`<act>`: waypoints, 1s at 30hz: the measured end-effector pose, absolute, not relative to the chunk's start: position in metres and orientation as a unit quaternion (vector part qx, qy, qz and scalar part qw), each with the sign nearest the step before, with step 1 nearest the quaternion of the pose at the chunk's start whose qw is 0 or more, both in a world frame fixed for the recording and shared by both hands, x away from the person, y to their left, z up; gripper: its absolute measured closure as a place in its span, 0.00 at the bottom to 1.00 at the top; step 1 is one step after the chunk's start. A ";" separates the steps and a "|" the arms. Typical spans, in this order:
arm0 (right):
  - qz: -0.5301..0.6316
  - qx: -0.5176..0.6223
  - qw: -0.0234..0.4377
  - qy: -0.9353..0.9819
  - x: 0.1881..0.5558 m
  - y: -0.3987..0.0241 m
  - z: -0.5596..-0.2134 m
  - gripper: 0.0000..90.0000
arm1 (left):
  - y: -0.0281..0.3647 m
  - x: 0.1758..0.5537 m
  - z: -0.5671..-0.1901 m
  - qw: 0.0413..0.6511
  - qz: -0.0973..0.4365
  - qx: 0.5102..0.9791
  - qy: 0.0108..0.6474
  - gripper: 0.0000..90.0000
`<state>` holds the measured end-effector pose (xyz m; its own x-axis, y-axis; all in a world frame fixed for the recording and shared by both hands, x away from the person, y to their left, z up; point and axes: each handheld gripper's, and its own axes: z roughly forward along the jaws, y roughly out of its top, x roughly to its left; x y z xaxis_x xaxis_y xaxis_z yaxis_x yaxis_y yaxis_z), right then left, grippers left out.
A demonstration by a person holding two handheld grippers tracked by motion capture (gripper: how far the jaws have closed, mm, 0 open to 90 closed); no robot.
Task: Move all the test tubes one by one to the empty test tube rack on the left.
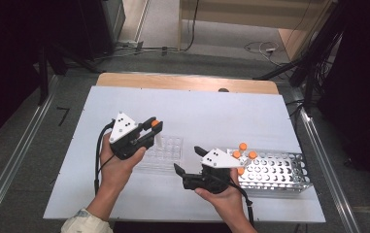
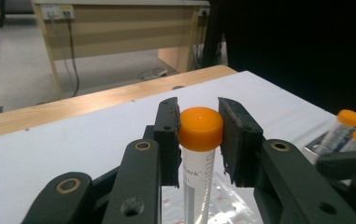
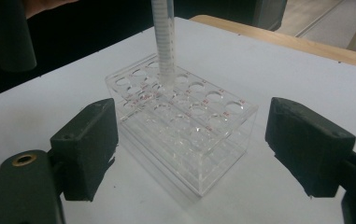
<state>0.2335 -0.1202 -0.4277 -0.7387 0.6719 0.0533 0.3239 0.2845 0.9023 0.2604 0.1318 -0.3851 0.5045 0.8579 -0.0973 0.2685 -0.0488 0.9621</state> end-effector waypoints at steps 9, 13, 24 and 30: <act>0.508 0.320 0.170 0.781 0.231 -0.123 -0.428 0.18 | 0.160 0.270 -0.388 0.538 0.295 0.651 0.448 0.78; 0.509 0.318 0.171 0.782 0.231 -0.123 -0.427 0.18 | 0.168 0.275 -0.391 0.528 0.304 0.648 0.456 0.78; 0.511 0.318 0.170 0.780 0.231 -0.124 -0.427 0.18 | 0.173 0.282 -0.399 0.509 0.317 0.651 0.466 0.78; 0.511 0.316 0.170 0.781 0.230 -0.125 -0.427 0.18 | 0.170 0.280 -0.408 0.496 0.319 0.660 0.466 0.78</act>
